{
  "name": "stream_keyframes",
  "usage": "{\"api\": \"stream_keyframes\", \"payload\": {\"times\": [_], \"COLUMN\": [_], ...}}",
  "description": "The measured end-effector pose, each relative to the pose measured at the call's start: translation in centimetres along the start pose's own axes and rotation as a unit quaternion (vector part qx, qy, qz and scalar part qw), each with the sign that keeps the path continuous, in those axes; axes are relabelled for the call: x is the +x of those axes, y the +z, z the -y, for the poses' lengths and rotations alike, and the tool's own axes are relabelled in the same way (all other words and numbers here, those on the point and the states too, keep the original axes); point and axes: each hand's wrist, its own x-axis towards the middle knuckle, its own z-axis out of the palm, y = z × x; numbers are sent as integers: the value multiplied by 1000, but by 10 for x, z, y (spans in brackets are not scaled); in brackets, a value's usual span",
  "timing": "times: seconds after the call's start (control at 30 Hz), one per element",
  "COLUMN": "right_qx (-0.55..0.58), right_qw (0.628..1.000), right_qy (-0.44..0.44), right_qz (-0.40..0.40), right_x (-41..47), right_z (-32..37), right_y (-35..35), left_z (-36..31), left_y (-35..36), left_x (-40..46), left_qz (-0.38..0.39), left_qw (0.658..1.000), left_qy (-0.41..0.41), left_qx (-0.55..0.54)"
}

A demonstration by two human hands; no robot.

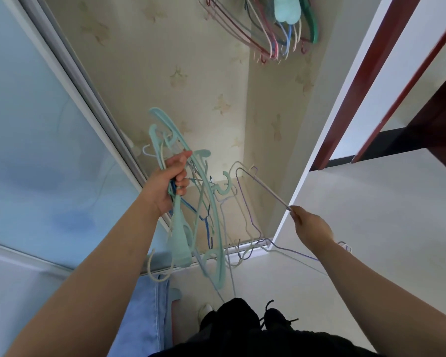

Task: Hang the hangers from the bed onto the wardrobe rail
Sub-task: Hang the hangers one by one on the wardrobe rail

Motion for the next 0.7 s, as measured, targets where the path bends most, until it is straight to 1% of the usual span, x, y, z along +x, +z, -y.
{"api": "stream_keyframes", "payload": {"times": [0.07, 0.13, 0.2, 0.27, 0.3, 0.33, 0.43, 0.47, 0.53, 0.6, 0.7], "right_qx": [20, 34, 7, -19, -1, 23, 142, 163, 156, 146, 110], "right_qw": [999, 992, 977, 945, 922, 902, 858, 844, 822, 817, 832], "right_qy": [25, 75, 111, 151, 182, 204, 235, 226, 199, 179, 157], "right_qz": [44, 95, 179, 289, 343, 380, 435, 458, 510, 528, 521], "right_x": [7, 12, 7, -11, -23, -34, -49, -49, -48, -46, -45], "right_z": [-6, -14, -21, -22, -20, -17, -14, -11, -1, 11, 25], "right_y": [-4, -2, 4, 12, 14, 17, 23, 26, 31, 38, 46], "left_z": [1, 2, -1, -5, -8, -10, -16, -17, -15, -10, -6], "left_y": [3, 8, 15, 21, 23, 24, 25, 25, 27, 33, 43], "left_x": [-2, -4, -6, -8, -8, -8, -5, -5, -4, -5, -8], "left_qz": [2, 2, 0, -9, -15, -23, -35, -35, -32, -20, 5], "left_qw": [1000, 999, 998, 996, 995, 993, 990, 990, 989, 987, 984], "left_qy": [14, 36, 63, 89, 102, 113, 135, 138, 137, 134, 132], "left_qx": [-9, -19, -23, -18, -14, -10, 7, 18, 50, 81, 121]}}
